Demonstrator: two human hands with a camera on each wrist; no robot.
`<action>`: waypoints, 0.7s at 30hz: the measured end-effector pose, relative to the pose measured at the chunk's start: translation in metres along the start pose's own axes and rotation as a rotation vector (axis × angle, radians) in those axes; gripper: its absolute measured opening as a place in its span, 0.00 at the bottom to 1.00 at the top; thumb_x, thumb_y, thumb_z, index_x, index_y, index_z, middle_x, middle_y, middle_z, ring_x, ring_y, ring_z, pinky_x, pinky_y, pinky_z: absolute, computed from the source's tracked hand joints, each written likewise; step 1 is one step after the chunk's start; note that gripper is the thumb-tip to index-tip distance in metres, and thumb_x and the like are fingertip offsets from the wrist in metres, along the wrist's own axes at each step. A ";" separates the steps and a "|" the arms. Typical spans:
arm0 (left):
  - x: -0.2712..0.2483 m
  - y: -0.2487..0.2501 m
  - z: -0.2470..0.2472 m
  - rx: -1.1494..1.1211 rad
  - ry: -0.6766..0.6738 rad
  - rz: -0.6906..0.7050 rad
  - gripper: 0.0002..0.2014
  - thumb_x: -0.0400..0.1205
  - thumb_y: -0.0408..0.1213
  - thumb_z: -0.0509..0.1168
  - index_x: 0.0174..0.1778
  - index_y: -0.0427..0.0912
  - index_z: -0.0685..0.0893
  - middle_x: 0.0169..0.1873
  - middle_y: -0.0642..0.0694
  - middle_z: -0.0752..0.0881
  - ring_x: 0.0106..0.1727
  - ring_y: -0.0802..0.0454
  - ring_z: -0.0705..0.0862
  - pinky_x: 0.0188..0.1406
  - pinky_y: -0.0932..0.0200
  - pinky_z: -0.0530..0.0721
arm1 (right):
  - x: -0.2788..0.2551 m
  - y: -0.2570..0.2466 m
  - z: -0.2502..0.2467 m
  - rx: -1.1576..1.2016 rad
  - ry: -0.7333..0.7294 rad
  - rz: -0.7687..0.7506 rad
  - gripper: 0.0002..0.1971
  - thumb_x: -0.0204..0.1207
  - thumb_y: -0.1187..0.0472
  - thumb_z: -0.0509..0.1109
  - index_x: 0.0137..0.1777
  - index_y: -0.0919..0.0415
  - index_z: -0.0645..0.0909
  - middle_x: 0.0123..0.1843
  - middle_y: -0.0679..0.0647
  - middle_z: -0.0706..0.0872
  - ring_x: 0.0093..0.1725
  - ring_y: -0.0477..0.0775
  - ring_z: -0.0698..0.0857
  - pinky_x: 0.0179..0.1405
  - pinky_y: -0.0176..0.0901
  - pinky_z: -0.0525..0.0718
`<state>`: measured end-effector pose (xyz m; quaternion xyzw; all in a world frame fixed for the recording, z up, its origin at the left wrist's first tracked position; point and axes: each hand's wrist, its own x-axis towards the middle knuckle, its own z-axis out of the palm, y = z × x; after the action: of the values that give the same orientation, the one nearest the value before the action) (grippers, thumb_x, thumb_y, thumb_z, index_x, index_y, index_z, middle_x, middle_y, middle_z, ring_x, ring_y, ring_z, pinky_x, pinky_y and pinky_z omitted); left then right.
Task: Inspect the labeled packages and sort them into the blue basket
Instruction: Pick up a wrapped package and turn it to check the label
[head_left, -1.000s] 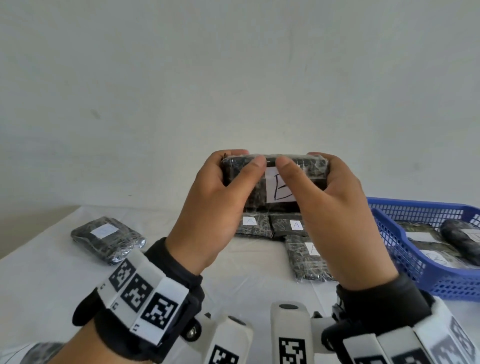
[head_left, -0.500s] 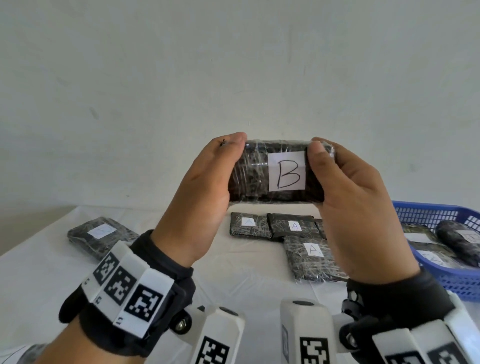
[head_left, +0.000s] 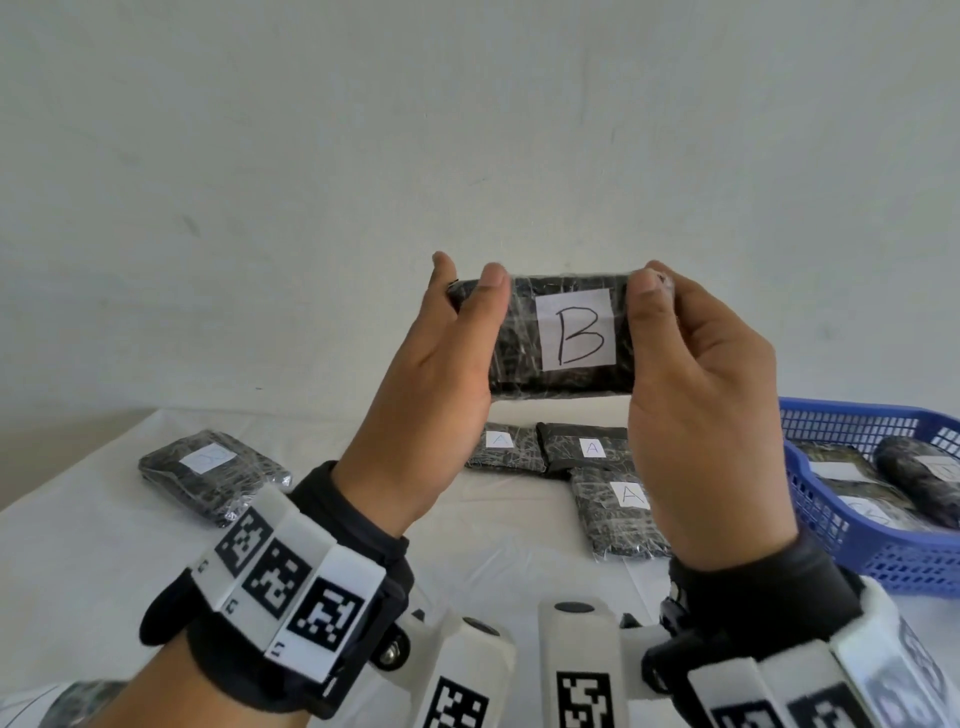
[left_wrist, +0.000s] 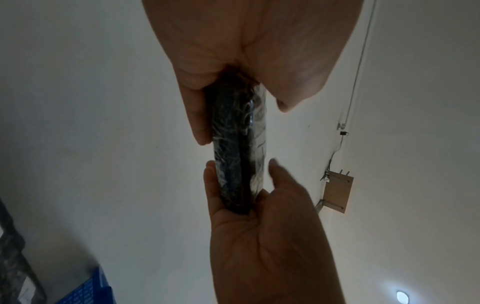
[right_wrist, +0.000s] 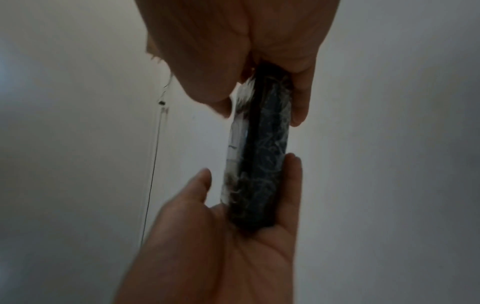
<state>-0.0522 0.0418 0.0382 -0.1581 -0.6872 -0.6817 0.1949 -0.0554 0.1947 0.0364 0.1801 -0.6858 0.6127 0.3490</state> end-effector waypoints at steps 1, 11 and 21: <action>0.001 0.001 0.002 0.002 -0.004 -0.014 0.43 0.81 0.65 0.59 0.91 0.57 0.54 0.82 0.65 0.73 0.75 0.77 0.73 0.85 0.50 0.69 | 0.000 -0.001 0.001 -0.030 -0.002 -0.007 0.20 0.91 0.49 0.66 0.45 0.66 0.81 0.33 0.59 0.81 0.34 0.55 0.79 0.36 0.56 0.82; 0.001 -0.001 0.007 -0.111 0.019 0.011 0.44 0.78 0.57 0.65 0.91 0.53 0.59 0.51 0.53 0.93 0.63 0.57 0.89 0.76 0.43 0.80 | -0.002 -0.009 0.002 -0.123 0.005 0.026 0.28 0.78 0.40 0.77 0.69 0.59 0.84 0.47 0.47 0.94 0.47 0.45 0.93 0.51 0.50 0.92; 0.006 -0.005 0.000 -0.160 -0.022 0.000 0.43 0.80 0.55 0.67 0.91 0.53 0.57 0.55 0.59 0.93 0.63 0.58 0.90 0.74 0.40 0.82 | 0.000 -0.011 -0.003 -0.124 -0.052 0.056 0.17 0.77 0.43 0.78 0.54 0.56 0.88 0.43 0.46 0.94 0.43 0.45 0.93 0.47 0.52 0.93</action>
<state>-0.0601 0.0414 0.0371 -0.1807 -0.6325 -0.7328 0.1742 -0.0471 0.1951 0.0444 0.1549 -0.7361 0.5737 0.3242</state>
